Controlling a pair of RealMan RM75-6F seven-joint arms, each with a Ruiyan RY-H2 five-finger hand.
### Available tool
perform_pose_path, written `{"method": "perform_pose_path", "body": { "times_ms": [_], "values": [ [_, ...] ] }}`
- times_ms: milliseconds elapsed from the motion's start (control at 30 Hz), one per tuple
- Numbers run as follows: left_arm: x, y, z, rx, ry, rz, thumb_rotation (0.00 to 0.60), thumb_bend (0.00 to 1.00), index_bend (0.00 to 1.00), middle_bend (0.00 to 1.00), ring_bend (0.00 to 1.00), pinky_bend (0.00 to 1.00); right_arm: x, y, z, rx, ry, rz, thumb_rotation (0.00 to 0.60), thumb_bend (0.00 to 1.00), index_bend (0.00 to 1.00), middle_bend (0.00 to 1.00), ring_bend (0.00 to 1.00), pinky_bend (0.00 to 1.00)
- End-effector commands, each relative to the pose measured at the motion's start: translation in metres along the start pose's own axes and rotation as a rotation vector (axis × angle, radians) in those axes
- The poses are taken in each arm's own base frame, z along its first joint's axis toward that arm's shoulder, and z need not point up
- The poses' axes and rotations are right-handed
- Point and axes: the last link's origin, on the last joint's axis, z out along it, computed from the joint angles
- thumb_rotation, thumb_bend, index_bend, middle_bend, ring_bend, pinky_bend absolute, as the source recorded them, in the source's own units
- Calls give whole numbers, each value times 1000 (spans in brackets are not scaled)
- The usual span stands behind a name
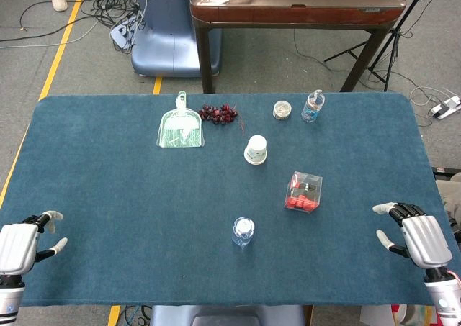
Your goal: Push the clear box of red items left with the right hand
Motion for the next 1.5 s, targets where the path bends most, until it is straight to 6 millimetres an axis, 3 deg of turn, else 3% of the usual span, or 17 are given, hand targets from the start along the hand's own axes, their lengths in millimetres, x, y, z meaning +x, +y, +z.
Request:
{"method": "perform_pose_path", "body": {
  "times_ms": [33, 233, 433, 567, 800, 1067, 1500],
  "values": [
    [1, -1, -1, 2, 8, 0, 600, 168, 418, 587, 561, 817, -1, -1, 1, 4, -3, -3, 600, 277, 372, 398, 334, 384],
    [5, -1, -2, 4, 28, -13, 600, 168, 405, 571, 557, 817, -4, -1, 2, 5, -4, -1, 600, 269, 372, 398, 334, 384],
    [7, -4, -2, 16, 35, -26, 600, 168, 402, 564, 556, 817, -7, -2, 13, 8, 28, -47, 600, 104, 368, 336, 305, 384],
    [8, -6, 1, 20, 35, -34, 600, 168, 401, 564, 556, 817, -7, -5, 30, 17, 20, -122, 600, 9, 249, 230, 215, 357],
    [8, -7, 1, 21, 34, -35, 600, 168, 399, 563, 555, 816, -12, -21, 71, 68, 62, -189, 600, 33, 132, 163, 186, 459],
    [8, -10, 1, 37, 30, -38, 600, 168, 399, 563, 555, 817, -27, -29, 111, 123, 30, -235, 600, 0, 61, 63, 48, 230],
    [10, -14, 0, 55, 29, -40, 600, 167, 398, 556, 555, 816, -49, -49, 153, 158, -29, -290, 600, 0, 22, 10, 1, 184]
  ]
}}
